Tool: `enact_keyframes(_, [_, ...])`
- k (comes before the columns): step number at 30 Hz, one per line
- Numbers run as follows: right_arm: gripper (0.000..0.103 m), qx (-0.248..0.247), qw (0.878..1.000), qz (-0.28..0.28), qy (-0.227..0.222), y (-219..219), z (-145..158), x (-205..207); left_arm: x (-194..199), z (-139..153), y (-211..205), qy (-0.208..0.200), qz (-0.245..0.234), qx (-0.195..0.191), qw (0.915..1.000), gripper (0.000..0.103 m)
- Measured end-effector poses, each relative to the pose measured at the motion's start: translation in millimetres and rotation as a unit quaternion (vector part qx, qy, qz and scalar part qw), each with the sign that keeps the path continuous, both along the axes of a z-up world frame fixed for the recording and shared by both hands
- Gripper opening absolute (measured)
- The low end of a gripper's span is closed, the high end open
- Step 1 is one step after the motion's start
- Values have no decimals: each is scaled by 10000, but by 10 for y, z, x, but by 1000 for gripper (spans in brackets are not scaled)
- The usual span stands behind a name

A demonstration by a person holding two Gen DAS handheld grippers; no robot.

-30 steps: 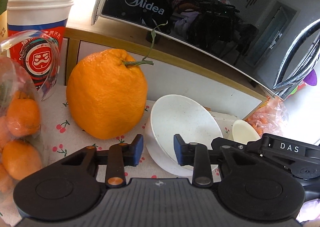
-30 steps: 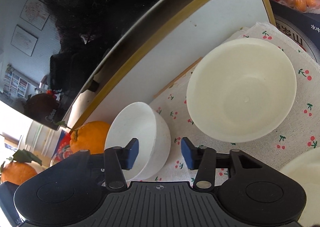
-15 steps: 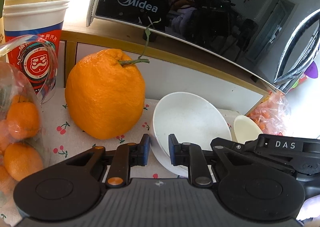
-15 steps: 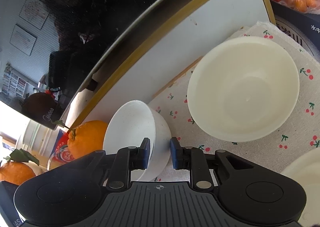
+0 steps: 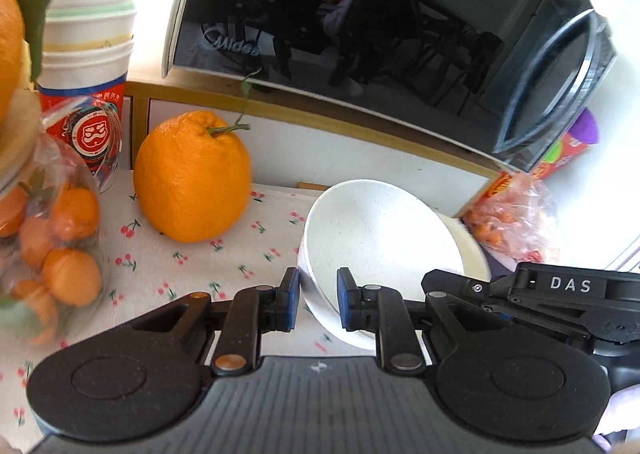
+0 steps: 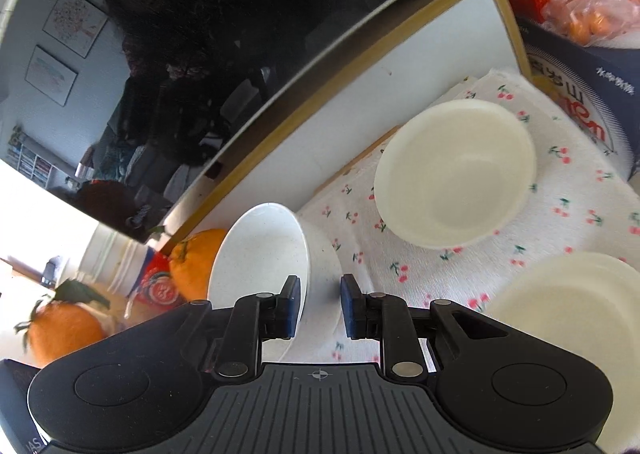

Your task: Organize plates and bowls

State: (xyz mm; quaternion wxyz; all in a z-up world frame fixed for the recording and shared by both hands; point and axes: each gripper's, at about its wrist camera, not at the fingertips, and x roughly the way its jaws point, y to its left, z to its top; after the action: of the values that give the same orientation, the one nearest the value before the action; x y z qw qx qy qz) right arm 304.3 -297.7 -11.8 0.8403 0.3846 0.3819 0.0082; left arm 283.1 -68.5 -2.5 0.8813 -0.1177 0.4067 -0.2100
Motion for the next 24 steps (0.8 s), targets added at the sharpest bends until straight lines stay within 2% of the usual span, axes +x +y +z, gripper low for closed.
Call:
enact_keyframes(10, [21, -147, 9998, -89, -54, -48, 386, -611, -572, 265, -27, 58, -77, -96, 9999, 18])
enact_keyframes(14, [21, -182, 9998, -101, -62, -52, 516, -839, -805, 339, -71, 19, -178, 1, 9998, 18])
enact_keyframes(24, [22, -267, 9995, -87, 137, -114, 629, -1405, -1338, 370, -113, 326, -292, -11, 9990, 18])
